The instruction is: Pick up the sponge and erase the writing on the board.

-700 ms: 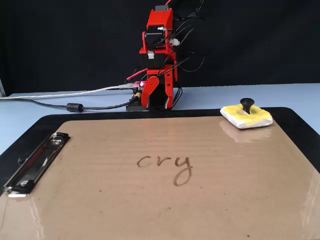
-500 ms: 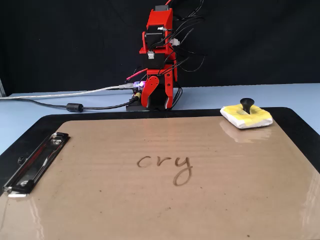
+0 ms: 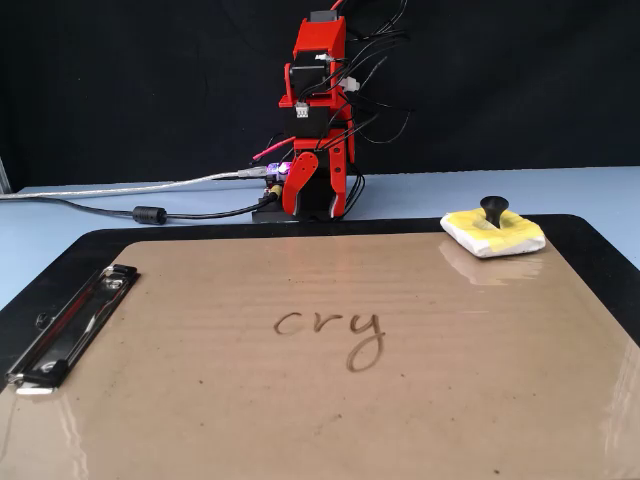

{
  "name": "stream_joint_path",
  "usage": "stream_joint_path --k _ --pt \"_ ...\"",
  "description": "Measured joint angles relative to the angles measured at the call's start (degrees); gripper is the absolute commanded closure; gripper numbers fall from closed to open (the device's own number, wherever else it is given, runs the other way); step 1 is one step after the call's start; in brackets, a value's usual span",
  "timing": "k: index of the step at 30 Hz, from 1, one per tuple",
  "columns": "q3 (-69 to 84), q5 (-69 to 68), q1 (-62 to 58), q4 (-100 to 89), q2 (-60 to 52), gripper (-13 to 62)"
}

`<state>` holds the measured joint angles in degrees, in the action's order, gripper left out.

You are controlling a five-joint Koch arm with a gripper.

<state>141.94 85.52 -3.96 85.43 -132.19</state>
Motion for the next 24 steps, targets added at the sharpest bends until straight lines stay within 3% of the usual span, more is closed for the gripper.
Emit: stream_joint_path --k 8,12,16,19,24 --pt "-0.09 -0.09 2.72 -3.87 0.00 16.0" --pt "-11.69 0.26 14.59 -13.36 0.00 15.8" --pt "-13.01 5.27 21.80 -21.62 0.00 16.1" --pt "-13.01 7.29 28.56 -33.57 0.00 17.1" --pt "-3.25 7.91 49.48 -71.37 0.44 21.9"
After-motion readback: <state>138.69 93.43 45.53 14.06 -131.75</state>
